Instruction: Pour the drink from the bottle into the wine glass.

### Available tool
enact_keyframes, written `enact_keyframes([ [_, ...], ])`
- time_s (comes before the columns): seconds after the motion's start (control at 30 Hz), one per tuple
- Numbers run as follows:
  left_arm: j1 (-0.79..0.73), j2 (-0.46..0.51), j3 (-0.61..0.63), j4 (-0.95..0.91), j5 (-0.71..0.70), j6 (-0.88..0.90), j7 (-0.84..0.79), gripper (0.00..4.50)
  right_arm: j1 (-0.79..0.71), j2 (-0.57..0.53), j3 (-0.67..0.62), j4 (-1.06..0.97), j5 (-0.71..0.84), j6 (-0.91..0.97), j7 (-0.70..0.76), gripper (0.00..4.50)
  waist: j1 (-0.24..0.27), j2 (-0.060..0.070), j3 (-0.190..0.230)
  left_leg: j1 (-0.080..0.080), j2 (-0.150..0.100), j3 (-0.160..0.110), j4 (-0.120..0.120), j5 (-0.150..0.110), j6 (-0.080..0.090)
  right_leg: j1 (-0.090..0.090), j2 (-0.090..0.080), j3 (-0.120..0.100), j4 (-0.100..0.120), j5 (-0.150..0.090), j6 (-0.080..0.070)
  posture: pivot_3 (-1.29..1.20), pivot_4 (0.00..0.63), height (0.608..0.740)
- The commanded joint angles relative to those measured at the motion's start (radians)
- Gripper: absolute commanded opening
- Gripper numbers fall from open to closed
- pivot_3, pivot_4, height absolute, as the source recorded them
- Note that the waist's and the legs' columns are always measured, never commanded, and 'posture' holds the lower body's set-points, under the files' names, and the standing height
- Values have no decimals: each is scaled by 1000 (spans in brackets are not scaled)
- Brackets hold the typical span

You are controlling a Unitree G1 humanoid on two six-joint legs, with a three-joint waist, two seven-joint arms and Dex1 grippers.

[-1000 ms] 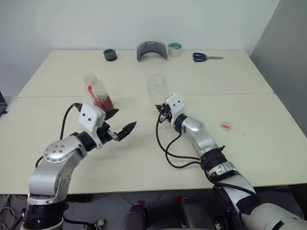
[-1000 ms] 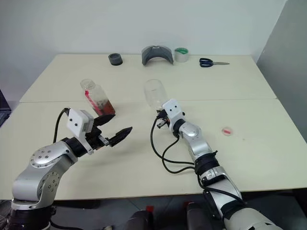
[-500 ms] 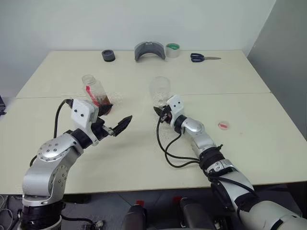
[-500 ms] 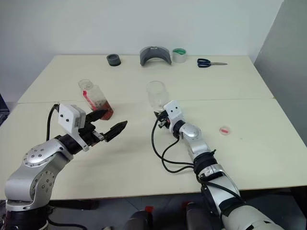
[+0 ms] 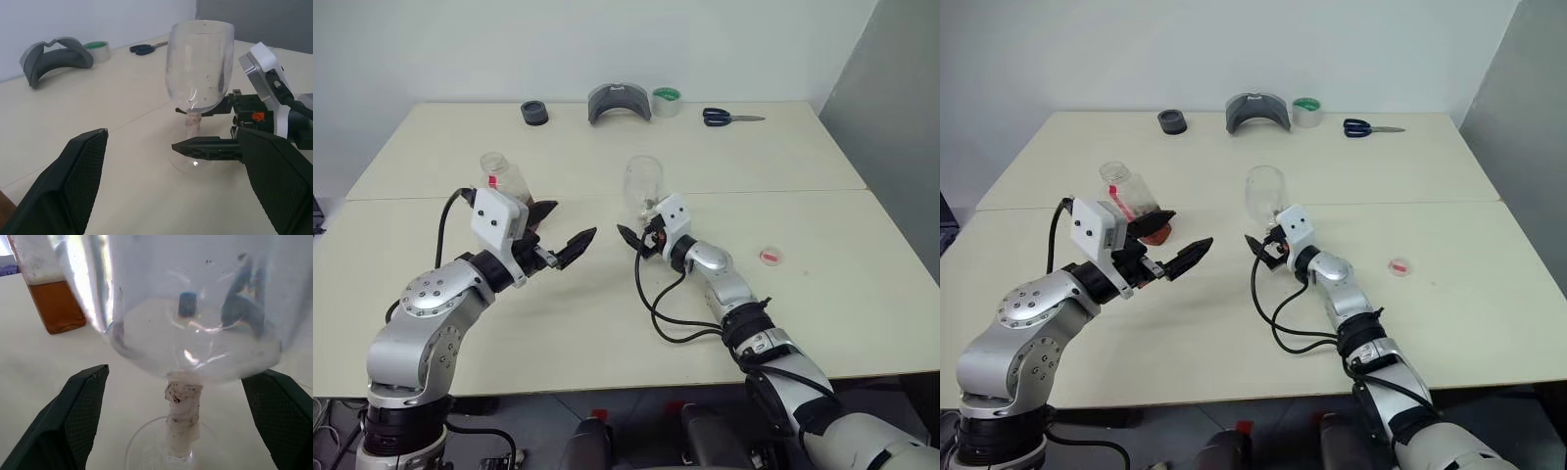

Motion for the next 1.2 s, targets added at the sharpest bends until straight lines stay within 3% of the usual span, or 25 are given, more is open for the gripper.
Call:
enact_keyframes([
  [0.03, -11, 2, 9, -36, -9, -13, 7, 4500, 30, -24, -9, -104, 19, 25, 22, 4471, 2, 0, 0, 0, 0, 0, 0, 0, 0, 0, 0, 0, 0, 0, 0, 0, 150, 740],
  [0.43, 72, -57, 14, 66, 75, -168, 33, 4500, 229, -90, 22, -473, 20, 225, 0, 4471, 11, 2, 2, 0, 0, 0, 0, 0, 0, 0, 0, 0, 0, 0, 0, 0, 150, 740],
  [0.77, 188, -154, 21, 257, 279, -373, 206, 4500, 463, -277, 111, -946, 106, 406, 192, 4471, 20, 1, 2, -1, 0, 0, 0, 0, -1, 0, -2, 0, -2, -1, 0, 0, 150, 740],
  [0.93, 153, -179, 62, 362, 289, -426, 254, 4500, 483, -327, 113, -1080, 180, 468, 244, 4471, 23, 1, 2, -1, 1, -2, 0, 0, -1, 0, -2, -1, -2, -2, 4, 0, 150, 740],
  [1.2, 31, -121, 105, 585, 257, -513, 172, 4500, 454, -336, 140, -1152, 240, 525, 255, 4471, 26, 1, 2, -1, 0, -2, 0, 0, -2, 0, 0, -2, -2, -1, 1, 0, 150, 740],
])
